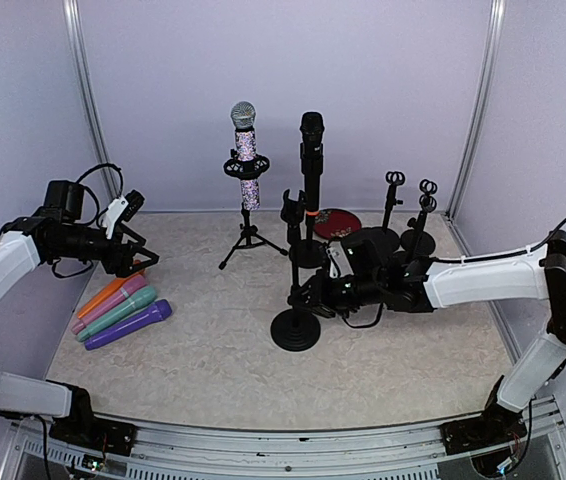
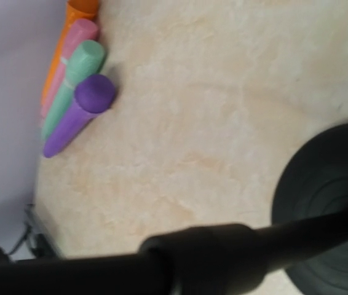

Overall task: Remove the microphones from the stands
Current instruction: Unscrew the knob on the stand of the microphone stand.

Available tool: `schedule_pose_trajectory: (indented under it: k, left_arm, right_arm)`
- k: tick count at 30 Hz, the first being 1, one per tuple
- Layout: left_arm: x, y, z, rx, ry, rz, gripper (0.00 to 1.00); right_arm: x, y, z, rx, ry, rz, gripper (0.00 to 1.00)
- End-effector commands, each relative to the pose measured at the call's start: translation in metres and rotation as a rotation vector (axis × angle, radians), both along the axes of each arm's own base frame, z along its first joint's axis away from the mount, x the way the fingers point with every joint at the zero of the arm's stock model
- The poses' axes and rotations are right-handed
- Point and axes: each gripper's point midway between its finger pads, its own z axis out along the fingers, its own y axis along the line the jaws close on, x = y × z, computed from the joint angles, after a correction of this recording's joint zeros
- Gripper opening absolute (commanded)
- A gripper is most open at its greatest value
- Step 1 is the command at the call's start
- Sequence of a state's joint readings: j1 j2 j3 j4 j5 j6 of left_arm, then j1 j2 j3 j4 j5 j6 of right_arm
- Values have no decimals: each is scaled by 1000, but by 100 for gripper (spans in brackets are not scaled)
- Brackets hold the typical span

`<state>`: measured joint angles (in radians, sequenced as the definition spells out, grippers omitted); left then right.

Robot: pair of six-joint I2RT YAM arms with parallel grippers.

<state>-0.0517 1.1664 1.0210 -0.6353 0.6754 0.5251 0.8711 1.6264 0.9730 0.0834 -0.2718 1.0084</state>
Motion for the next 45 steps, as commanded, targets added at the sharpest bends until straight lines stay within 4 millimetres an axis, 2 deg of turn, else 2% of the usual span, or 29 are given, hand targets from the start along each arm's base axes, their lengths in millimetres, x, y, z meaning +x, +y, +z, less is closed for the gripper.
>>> schedule_pose_trajectory:
  k: [1,8,11,18,23,30,33,34,38,41,42,45]
  left_arm:
    - [-1,-1,5,-6,-30,-13,73]
    - [-3,-2,8,-14,-34,-23,72]
    - [-4,-3,8,-16,-30,-27,72]
    - [-6,-4,5,-14,-23,-41,72]
    - [-5,-6,8,-27,-15,-47,71]
    - [-5,-6,6,-31,-5,-48,71]
    - [-5,-6,6,-30,-4,-48,71]
    - [-5,-6,6,-30,-4,-48,71]
    - [-5,-6,7,-29,-6,-47,71]
    - [-5,-6,8,-29,-6,-47,71]
    - [-5,-6,8,-29,-8,-47,71]
    - [-4,-7,9,-34,-5,-49,71]
  right_arm:
    - [11,-35,-47,-289,-56,-17,0]
    - [19,-49,-79,-503,-103,51,0]
    - [23,-54,-84,-566,-127,60,0]
    - [31,-70,-87,-687,-179,40,0]
    - [29,-74,-90,-746,-202,52,0]
    - [35,-79,-79,-852,-274,11,0]
    - [38,-77,-69,-841,-285,-11,0]
    - [38,-74,-64,-819,-292,-14,3]
    - [33,-53,-30,-637,-328,-4,41]
    - [21,-37,-4,-479,-349,49,65]
    - [15,-33,4,-419,-349,74,69]
    - [1,-30,25,-210,-321,143,72]
